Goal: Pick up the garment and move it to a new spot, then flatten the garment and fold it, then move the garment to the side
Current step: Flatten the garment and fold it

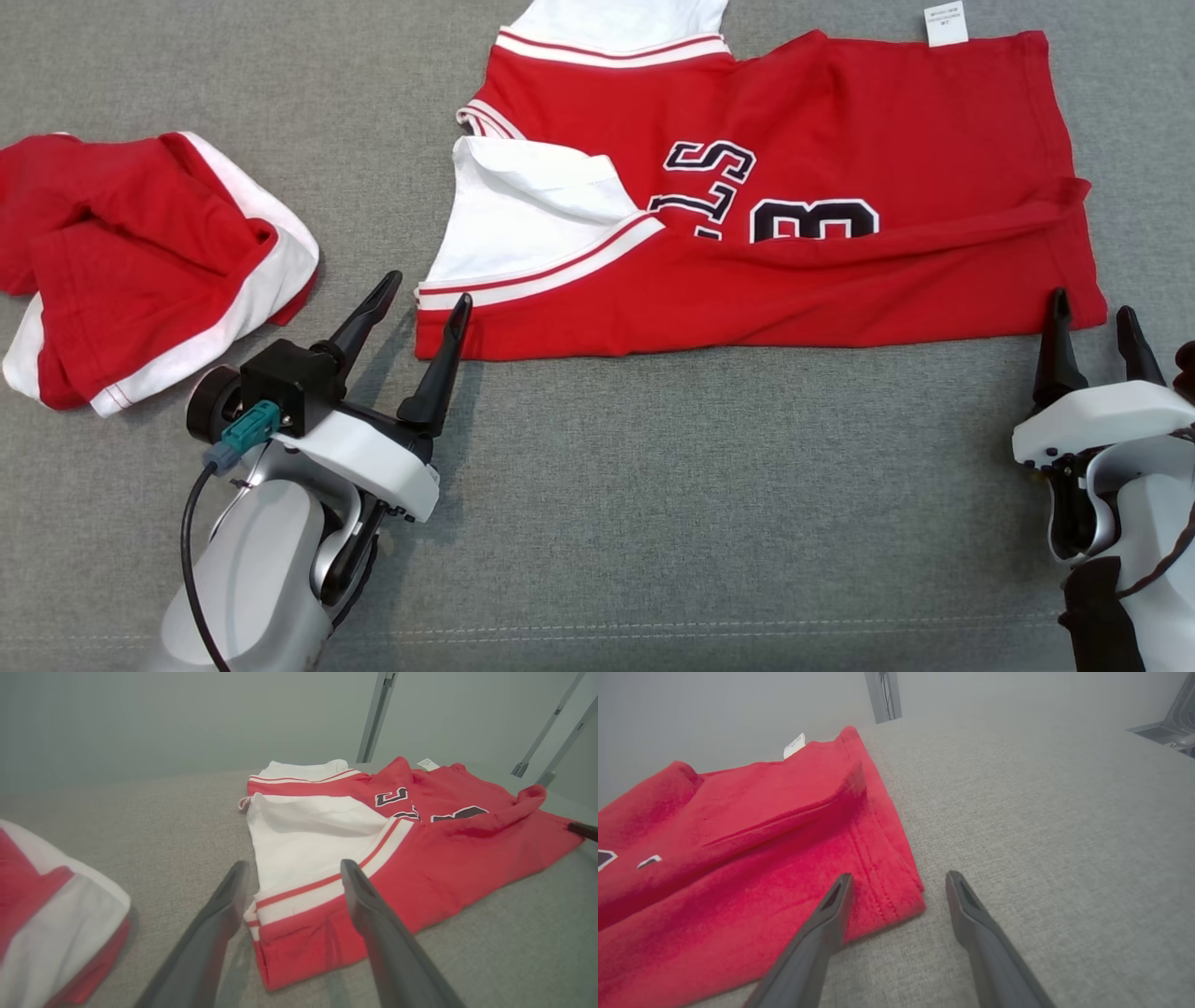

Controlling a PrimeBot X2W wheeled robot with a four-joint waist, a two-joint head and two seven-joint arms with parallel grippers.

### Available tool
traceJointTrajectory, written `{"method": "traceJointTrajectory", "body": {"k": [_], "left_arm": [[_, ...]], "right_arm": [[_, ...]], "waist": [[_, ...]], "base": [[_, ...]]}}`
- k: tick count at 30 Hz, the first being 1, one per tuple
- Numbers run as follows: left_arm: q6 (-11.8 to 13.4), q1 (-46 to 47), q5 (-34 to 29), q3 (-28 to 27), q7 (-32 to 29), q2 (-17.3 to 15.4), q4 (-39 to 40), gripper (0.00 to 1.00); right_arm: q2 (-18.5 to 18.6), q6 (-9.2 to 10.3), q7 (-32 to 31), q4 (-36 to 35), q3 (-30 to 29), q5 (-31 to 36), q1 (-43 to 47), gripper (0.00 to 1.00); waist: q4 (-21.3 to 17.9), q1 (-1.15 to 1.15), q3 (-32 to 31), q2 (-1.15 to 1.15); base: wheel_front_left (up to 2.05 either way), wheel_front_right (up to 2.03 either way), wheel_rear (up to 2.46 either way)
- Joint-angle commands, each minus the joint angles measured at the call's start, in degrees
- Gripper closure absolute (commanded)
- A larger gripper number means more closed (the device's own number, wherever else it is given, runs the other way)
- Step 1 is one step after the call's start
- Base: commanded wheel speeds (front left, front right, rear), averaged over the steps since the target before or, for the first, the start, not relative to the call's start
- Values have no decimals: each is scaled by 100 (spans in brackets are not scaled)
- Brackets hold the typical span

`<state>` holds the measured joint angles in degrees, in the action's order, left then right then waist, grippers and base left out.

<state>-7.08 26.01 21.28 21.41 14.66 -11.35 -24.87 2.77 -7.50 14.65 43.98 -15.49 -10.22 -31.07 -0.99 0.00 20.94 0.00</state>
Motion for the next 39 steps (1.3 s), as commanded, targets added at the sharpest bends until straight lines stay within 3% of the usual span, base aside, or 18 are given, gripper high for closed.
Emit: {"method": "traceJointTrajectory", "body": {"k": [1, 3, 4, 5, 6, 7, 19, 29, 30, 31, 32, 39], "left_arm": [[-41, 21, 71, -171, 34, -162, 146, 0], [-41, 12, 84, -171, 34, -181, 163, 0], [-41, 7, 89, -168, 34, -190, 170, 0], [-41, 2, 95, -164, 34, -198, 176, 0], [-41, -3, 105, -166, 34, -204, 173, 0], [-41, -6, 114, -165, 34, -210, 171, 0], [-41, -161, 421, -377, 34, -18, -85, 0], [-41, -170, 757, -106, 34, 37, -662, 0], [-41, -140, 794, -33, 34, 25, -767, 9], [-41, -99, 822, 47, 34, 6, -831, 87], [-41, -63, 869, 97, 34, -7, -870, 100], [-41, 72, 1061, 144, 34, -129, -857, 100]], "right_arm": [[10, 1, 35, -80, 79, -12, -99, 0], [10, 1, 35, -53, 51, 2, -119, 0], [10, 1, 35, -19, 50, 11, -123, 13], [10, 1, 35, 23, 56, 3, -130, 37], [10, 1, 35, 46, 58, -4, -139, 55], [10, 1, 35, 55, 62, -6, -147, 98], [10, 1, 35, -83, 79, -39, 71, 100], [10, 1, 35, -96, 255, -112, 70, 100], [10, 1, 35, -100, 282, -127, 56, 100], [10, 1, 35, -105, 305, -141, 44, 100], [10, 1, 35, -111, 323, -152, 34, 100], [10, 1, 35, -116, 359, -186, 18, 100]], "waist": [[29, 0, 24, 0], [43, 0, 39, 0], [50, 0, 42, 0], [55, 0, 45, 0], [58, 0, 49, 0], [57, 0, 55, 0], [12, 0, -106, 0], [-115, 0, -96, 0], [-132, 0, -86, 0], [-145, 0, -75, 0], [-155, 0, -66, 0], [-161, 0, -60, 0]], "base": [[0, 0, 0], [0, 0, 0], [0, 0, 0], [0, 0, 0], [0, 0, 0], [0, 0, 0], [0, 0, 0], [0, 0, 0], [0, 0, 0], [0, 0, 0], [0, 0, 0], [0, 0, 0]]}}
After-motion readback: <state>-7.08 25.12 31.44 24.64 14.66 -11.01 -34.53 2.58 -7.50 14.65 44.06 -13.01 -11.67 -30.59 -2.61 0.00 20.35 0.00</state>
